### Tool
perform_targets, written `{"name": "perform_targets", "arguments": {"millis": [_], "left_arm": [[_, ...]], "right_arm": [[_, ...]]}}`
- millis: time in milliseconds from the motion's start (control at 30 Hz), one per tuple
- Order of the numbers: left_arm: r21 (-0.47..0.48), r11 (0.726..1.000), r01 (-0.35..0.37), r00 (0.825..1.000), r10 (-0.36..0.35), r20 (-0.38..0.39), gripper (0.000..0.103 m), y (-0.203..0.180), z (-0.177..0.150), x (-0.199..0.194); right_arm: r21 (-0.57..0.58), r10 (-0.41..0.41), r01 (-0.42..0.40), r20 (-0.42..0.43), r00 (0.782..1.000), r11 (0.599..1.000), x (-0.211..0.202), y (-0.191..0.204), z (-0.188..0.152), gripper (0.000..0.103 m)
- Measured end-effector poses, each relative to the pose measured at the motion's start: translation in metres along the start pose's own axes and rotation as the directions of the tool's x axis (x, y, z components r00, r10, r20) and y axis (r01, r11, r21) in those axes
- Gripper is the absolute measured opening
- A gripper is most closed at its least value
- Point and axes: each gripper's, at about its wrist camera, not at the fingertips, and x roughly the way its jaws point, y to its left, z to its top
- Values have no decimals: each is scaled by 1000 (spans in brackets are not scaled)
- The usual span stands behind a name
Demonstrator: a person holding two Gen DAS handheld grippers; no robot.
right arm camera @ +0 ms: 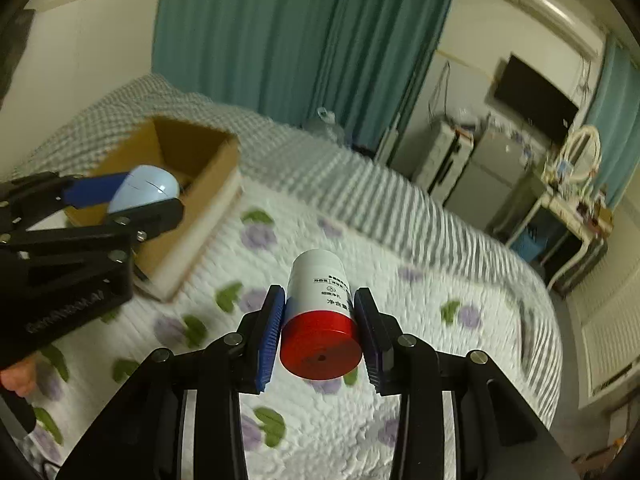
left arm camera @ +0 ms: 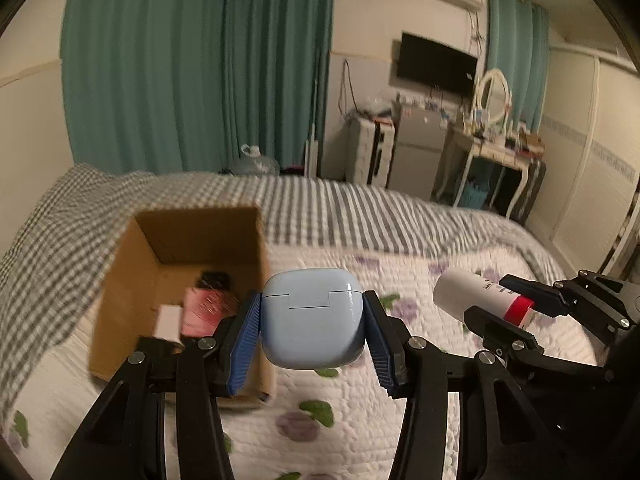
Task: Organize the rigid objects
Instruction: 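Lower the earbuds case and red-capped bottle into the box and open both tools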
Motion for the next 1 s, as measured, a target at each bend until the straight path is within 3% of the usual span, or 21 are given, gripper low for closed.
{"name": "perform_targets", "arguments": {"millis": [200, 433, 767, 1000], "left_arm": [[-22, 1000, -22, 998, 23, 50, 51, 40, 26, -13], [-19, 998, -59, 998, 60, 30, 51, 99, 43, 9], [68, 996, -66, 996, 70, -61, 51, 142, 39, 82], [80, 995, -55, 990, 64, -122, 51, 149, 27, 118]], "right_arm": [[-57, -9, 16, 122, 993, 998, -23, 36, 55, 36], [-80, 65, -51, 187, 980, 995, -10, 78, 107, 36], [-79, 158, -150, 110, 981, 986, 82, 126, 134, 36], [-49, 164, -162, 47, 985, 986, 135, 123, 130, 36]]}}
